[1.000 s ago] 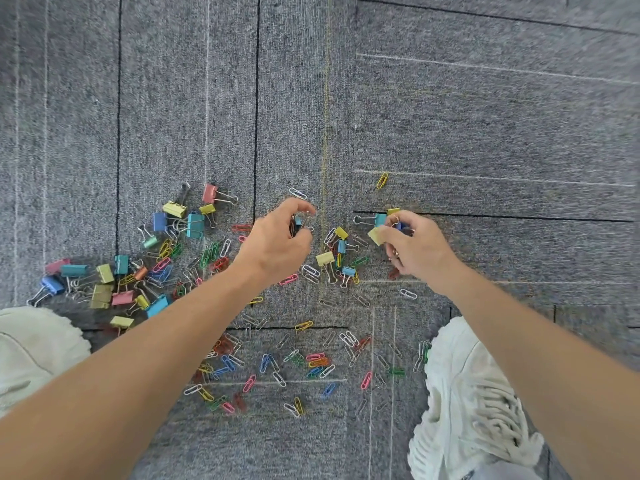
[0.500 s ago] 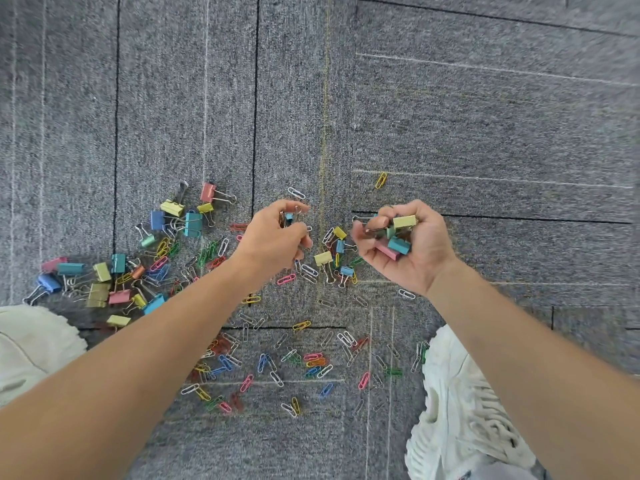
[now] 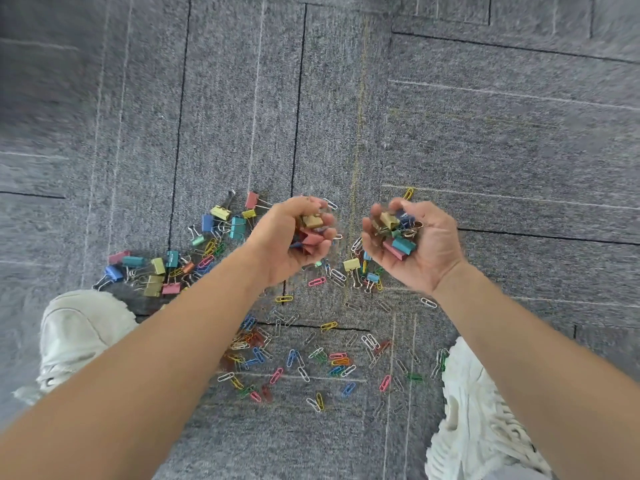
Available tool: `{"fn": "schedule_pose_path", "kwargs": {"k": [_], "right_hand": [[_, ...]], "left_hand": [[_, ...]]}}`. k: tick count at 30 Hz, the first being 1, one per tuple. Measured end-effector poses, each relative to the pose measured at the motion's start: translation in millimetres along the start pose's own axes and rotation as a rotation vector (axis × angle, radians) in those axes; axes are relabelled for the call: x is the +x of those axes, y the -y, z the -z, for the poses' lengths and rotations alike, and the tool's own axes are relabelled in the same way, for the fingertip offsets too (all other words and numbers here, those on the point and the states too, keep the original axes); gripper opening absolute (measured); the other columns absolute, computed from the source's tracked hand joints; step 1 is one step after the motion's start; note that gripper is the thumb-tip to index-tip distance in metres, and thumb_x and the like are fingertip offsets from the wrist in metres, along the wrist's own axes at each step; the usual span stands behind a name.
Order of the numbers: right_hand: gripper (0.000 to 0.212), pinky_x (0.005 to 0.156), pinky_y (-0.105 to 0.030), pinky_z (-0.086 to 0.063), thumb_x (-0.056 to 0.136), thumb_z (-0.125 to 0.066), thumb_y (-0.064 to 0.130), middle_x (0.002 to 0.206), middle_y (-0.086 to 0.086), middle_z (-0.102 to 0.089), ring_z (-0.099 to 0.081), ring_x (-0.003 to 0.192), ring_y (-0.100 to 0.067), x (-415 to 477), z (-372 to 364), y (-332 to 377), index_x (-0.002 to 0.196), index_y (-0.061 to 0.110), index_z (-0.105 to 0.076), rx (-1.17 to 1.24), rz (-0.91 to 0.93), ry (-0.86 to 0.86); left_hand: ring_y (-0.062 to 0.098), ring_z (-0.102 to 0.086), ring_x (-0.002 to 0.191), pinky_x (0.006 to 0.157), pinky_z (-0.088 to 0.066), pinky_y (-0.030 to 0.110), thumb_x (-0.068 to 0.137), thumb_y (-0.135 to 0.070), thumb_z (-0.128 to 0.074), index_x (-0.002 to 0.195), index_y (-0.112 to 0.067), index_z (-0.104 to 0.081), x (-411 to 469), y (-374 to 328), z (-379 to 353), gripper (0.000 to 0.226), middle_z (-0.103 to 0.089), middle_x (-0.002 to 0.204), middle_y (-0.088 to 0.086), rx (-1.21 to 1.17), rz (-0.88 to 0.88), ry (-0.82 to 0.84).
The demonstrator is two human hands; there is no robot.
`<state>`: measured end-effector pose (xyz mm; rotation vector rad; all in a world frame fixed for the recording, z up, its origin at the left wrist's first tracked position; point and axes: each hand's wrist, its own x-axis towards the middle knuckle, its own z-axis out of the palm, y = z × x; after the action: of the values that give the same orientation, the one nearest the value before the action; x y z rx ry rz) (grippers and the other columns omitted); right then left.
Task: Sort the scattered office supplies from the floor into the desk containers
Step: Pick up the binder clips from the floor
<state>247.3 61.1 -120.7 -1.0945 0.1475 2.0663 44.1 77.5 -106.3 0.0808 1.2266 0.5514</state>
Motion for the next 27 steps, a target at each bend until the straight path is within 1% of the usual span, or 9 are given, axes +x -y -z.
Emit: {"fn": "schedule_pose_path", "kwargs": {"k": [3,5,8,12,15,17,20,22,27], "right_hand": [[0.027,0.064,-0.032,-0.054,0.092,-0.05,0.032,0.09,-0.009,-0.067,-0.065,0.079,-0.024,-9.9,-45.6,2.4,0.072,0.016,-0.058,-0.218,-0.012,-0.067],[0.022,0.056,-0.028,-0.049,0.095,-0.054,0.029,0.088,-0.008,-0.065,-0.061,0.073,-0.02,-24.8,-88.4,5.4,0.08,0.013,-0.056,-0.439,-0.012,-0.134],[0.013,0.056,-0.025,-0.045,0.094,-0.061,0.021,0.085,-0.005,-0.06,-0.054,0.069,-0.016,-65.2,-163.6,11.6,0.093,0.009,-0.055,-0.696,-0.022,-0.141],[0.008,0.051,-0.025,-0.042,0.09,-0.065,0.011,0.08,-0.006,-0.057,-0.052,0.065,-0.017,-150.9,-271.1,9.0,0.085,0.01,-0.059,-0.854,0.059,-0.065],[0.022,0.045,-0.024,-0.038,0.086,-0.064,-0.002,0.073,-0.007,-0.055,-0.049,0.059,-0.018,-231.8,-341.9,-7.5,0.071,0.012,-0.055,-0.919,0.128,0.016],[0.031,0.045,-0.022,-0.04,0.083,-0.064,-0.007,0.069,-0.007,-0.052,-0.047,0.055,-0.018,-286.9,-382.9,-24.7,0.067,0.015,-0.05,-0.985,0.177,0.08],[0.032,0.051,-0.024,-0.047,0.082,-0.065,-0.008,0.072,-0.008,-0.051,-0.046,0.058,-0.017,-367.6,-435.5,-54.8,0.068,0.016,-0.048,-1.09,0.273,0.173],[0.03,0.053,-0.024,-0.049,0.082,-0.064,-0.008,0.074,-0.01,-0.052,-0.045,0.06,-0.017,-415.5,-463.8,-75.8,0.068,0.014,-0.048,-1.155,0.327,0.238],[0.032,0.049,-0.021,-0.041,0.085,-0.059,-0.011,0.079,-0.011,-0.046,-0.041,0.057,-0.015,-513.3,-531.7,-157.6,0.069,0.013,-0.045,-1.223,0.401,0.464]], "left_hand": [[0.014,-0.056,0.057,0.045,-0.043,0.022,0.093,-0.02,-0.054,0.086,-0.012,-0.056,-35.3,-27.5,3.0,0.011,-0.062,0.075,0.005,0.051,-0.069,-0.073],[0.013,-0.052,0.051,0.044,-0.034,0.022,0.094,-0.027,-0.057,0.076,-0.016,-0.053,-69.7,-50.1,4.2,0.021,-0.058,0.068,0.003,0.14,-0.145,-0.161],[0.014,-0.046,0.049,0.045,-0.026,0.022,0.095,-0.035,-0.056,0.067,-0.018,-0.05,-141.0,-89.5,1.4,0.034,-0.053,0.06,0.002,0.209,-0.264,-0.226],[0.012,-0.044,0.045,0.046,-0.024,0.021,0.095,-0.032,-0.06,0.067,-0.019,-0.048,-268.3,-135.5,-3.8,0.034,-0.05,0.062,0.001,0.369,-0.471,-0.26],[0.016,-0.041,0.042,0.042,-0.024,0.019,0.092,-0.025,-0.066,0.066,-0.018,-0.046,-378.5,-151.9,-4.2,0.034,-0.048,0.057,0.003,0.505,-0.62,-0.311],[0.018,-0.042,0.042,0.039,-0.027,0.018,0.09,-0.024,-0.069,0.064,-0.016,-0.047,-450.6,-153.1,-0.3,0.035,-0.049,0.053,0.004,0.574,-0.717,-0.368],[0.014,-0.043,0.038,0.038,-0.028,0.018,0.089,-0.025,-0.071,0.062,-0.016,-0.046,-556.1,-141.5,9.0,0.037,-0.049,0.052,0.003,0.592,-0.845,-0.442],[0.015,-0.041,0.04,0.039,-0.027,0.018,0.088,-0.024,-0.071,0.062,-0.017,-0.045,-622.7,-123.9,17.2,0.038,-0.047,0.054,0.005,0.629,-0.894,-0.463],[0.016,-0.042,0.043,0.041,-0.025,0.02,0.085,-0.022,-0.074,0.057,-0.021,-0.039,-763.3,-72.5,75.3,0.045,-0.043,0.051,0.002,0.661,-0.987,-0.627]]}}
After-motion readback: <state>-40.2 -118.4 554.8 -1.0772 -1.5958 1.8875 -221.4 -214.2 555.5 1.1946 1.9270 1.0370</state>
